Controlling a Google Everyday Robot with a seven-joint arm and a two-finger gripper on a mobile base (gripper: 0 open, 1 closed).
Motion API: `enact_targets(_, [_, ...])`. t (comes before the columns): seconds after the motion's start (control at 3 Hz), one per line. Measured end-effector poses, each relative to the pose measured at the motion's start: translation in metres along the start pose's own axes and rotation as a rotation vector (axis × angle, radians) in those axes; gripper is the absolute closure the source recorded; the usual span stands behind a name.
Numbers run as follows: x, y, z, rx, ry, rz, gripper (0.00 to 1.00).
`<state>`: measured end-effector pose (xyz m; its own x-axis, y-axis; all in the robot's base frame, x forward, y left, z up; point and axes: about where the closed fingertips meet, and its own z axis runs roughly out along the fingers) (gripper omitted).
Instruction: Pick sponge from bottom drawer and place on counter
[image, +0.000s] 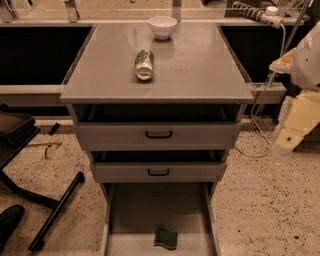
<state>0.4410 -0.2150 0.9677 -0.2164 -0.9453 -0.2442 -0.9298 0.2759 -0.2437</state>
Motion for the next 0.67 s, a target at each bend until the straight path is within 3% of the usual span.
enact_targets(0.67, [0.011,0.008,0.085,0.023,-0.088,0.12,0.0])
